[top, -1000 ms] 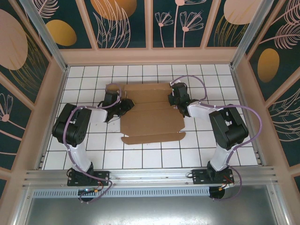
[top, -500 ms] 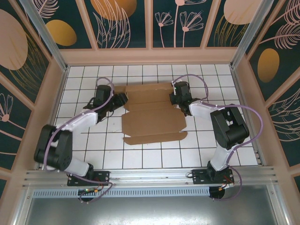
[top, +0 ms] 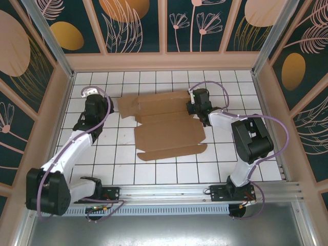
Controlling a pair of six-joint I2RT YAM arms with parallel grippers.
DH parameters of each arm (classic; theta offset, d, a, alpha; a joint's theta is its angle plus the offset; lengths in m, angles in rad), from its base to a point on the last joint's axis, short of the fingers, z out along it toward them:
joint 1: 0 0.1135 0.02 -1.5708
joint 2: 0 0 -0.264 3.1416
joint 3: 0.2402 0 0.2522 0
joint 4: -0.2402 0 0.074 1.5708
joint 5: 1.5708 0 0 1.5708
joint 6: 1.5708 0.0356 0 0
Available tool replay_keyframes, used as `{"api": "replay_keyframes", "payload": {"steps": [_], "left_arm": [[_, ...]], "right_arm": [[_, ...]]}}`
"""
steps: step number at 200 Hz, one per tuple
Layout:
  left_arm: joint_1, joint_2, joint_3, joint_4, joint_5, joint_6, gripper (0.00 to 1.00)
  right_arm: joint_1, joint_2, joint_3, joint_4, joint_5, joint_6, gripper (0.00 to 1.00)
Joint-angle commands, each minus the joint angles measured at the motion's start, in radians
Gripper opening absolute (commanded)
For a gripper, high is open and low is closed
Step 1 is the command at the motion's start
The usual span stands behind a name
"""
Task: Fold the paper box
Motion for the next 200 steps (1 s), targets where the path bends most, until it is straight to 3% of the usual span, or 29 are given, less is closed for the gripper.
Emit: {"api": "replay_keyframes", "payload": {"steps": [1, 31, 59, 80, 128, 169, 200], "left_arm": [[0.077, 0.105, 0.043, 0.032, -0.005, 0.038, 0.47], [0.155, 0.243, 0.132, 0.078, 0.198, 0.04, 0.48], [0.162, 0.378, 0.222, 0.075, 0.419, 0.111, 0.45], [0.162, 0.391, 0.183, 0.098, 0.554, 0.089, 0.43], [0.144, 0.262, -0.016, 0.168, 0.636, -0.043, 0.47], [0.038, 0.209, -0.028, 0.126, 0.621, -0.046, 0.49], [0.015, 0.186, -0.039, 0.113, 0.634, -0.047, 0.49]], "right_arm": [[-0.003, -0.019, 0.003, -0.052, -0.042, -0.02, 0.0], [-0.003, -0.017, 0.003, -0.053, -0.061, -0.016, 0.0], [-0.004, -0.013, 0.011, -0.062, -0.055, -0.016, 0.0], [-0.009, -0.005, 0.025, -0.078, -0.049, -0.009, 0.0], [-0.027, 0.02, 0.048, -0.089, -0.062, 0.03, 0.0], [-0.031, 0.03, 0.052, -0.089, -0.072, 0.044, 0.0], [-0.033, 0.028, 0.048, -0.091, -0.07, 0.048, 0.0]]}}
